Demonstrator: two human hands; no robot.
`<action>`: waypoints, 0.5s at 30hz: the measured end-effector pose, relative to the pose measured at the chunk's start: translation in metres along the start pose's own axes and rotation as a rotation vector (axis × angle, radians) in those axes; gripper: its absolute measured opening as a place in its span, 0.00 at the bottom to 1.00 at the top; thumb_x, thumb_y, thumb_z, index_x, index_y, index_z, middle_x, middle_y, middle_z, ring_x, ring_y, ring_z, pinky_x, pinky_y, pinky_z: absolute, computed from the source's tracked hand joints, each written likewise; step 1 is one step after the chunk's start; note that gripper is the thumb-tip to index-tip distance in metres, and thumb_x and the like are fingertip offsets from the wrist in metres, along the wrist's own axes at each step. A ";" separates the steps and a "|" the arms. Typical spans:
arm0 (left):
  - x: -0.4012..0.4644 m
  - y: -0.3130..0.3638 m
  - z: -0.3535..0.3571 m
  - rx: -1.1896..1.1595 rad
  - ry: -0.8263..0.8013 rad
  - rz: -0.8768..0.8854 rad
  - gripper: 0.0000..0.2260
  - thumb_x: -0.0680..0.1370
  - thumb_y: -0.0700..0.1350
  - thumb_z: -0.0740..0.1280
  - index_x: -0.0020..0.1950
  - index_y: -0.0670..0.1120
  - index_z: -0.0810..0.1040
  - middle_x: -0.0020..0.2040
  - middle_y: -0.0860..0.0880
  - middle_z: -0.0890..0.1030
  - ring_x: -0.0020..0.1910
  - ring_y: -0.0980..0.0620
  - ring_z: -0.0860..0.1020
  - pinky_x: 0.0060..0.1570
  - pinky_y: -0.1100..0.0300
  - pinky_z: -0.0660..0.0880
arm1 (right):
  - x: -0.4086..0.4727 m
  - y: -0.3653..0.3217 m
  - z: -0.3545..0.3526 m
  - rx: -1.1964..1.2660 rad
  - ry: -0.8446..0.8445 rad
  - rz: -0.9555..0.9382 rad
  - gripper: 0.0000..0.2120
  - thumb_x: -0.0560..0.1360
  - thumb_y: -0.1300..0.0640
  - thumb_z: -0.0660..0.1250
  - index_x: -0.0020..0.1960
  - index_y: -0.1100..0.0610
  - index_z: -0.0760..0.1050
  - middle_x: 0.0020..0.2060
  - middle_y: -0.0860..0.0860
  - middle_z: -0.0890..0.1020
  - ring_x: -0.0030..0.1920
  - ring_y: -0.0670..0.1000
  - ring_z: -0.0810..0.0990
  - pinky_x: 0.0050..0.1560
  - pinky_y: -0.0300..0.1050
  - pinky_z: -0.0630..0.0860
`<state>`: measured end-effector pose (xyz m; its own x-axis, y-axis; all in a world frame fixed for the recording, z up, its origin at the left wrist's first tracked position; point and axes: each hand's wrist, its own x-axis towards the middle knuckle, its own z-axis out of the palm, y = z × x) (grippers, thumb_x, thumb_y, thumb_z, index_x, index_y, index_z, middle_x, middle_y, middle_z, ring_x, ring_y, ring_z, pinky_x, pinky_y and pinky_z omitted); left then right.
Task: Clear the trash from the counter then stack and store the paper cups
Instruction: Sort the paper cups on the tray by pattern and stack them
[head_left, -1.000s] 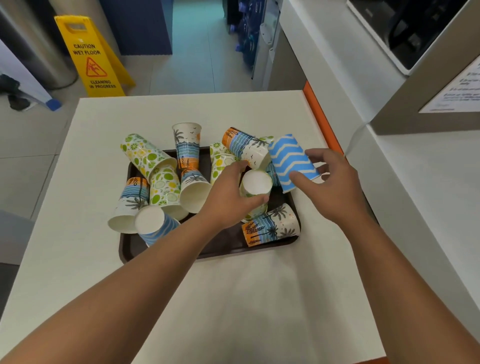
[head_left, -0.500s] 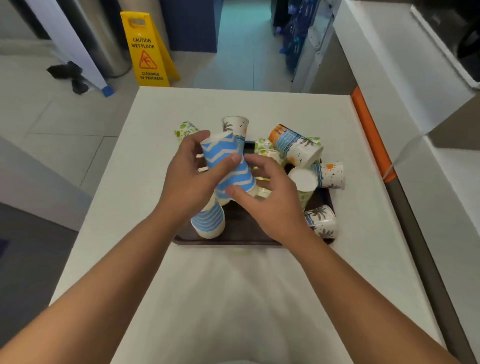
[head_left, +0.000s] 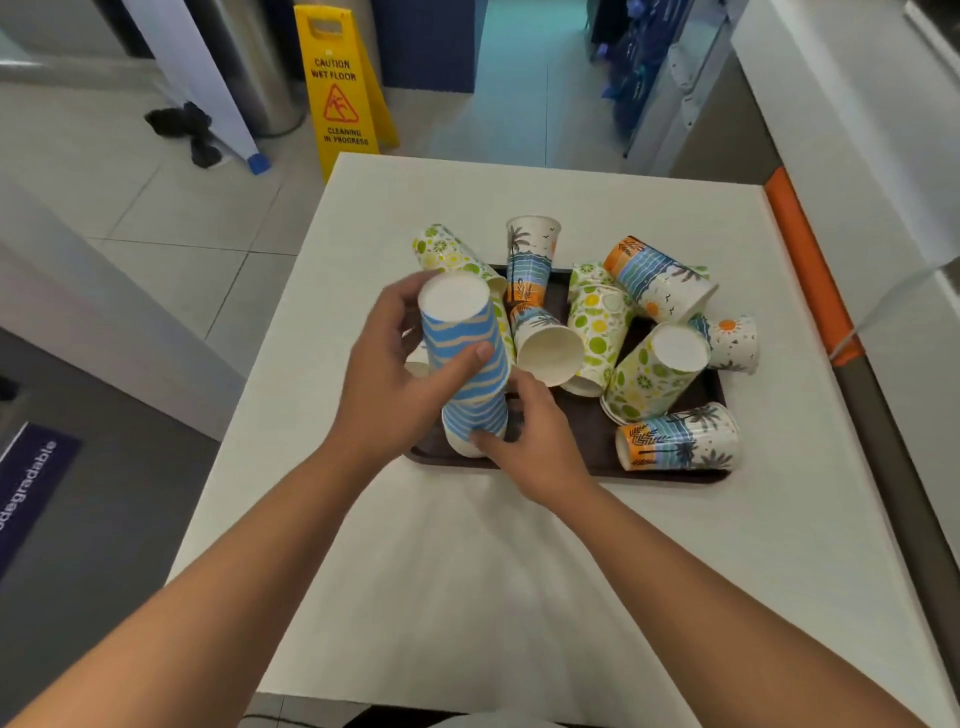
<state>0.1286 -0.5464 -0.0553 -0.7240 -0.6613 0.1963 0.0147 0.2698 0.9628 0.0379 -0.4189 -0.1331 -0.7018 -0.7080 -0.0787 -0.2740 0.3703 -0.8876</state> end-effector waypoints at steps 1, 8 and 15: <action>-0.003 -0.006 0.002 0.047 -0.009 0.019 0.27 0.70 0.45 0.77 0.66 0.48 0.71 0.62 0.52 0.77 0.62 0.53 0.77 0.62 0.49 0.74 | 0.000 0.001 0.001 0.015 0.001 0.015 0.30 0.67 0.55 0.75 0.66 0.47 0.68 0.59 0.47 0.75 0.58 0.48 0.77 0.59 0.52 0.76; -0.019 -0.034 0.007 0.225 -0.090 -0.028 0.32 0.69 0.50 0.76 0.69 0.49 0.69 0.64 0.56 0.75 0.62 0.57 0.75 0.58 0.57 0.76 | 0.000 0.010 0.000 0.122 -0.013 0.135 0.40 0.65 0.58 0.78 0.72 0.53 0.63 0.58 0.49 0.78 0.57 0.44 0.78 0.58 0.46 0.77; -0.020 -0.050 -0.001 0.283 -0.094 -0.074 0.29 0.68 0.47 0.77 0.66 0.49 0.70 0.61 0.52 0.76 0.58 0.56 0.76 0.51 0.70 0.75 | 0.002 0.003 0.004 0.117 -0.058 0.135 0.33 0.66 0.55 0.78 0.67 0.52 0.68 0.56 0.46 0.79 0.56 0.41 0.78 0.56 0.38 0.75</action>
<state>0.1425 -0.5475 -0.1074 -0.7769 -0.6221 0.0969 -0.2232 0.4160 0.8815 0.0381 -0.4219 -0.1381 -0.6867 -0.6915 -0.2241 -0.0992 0.3945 -0.9135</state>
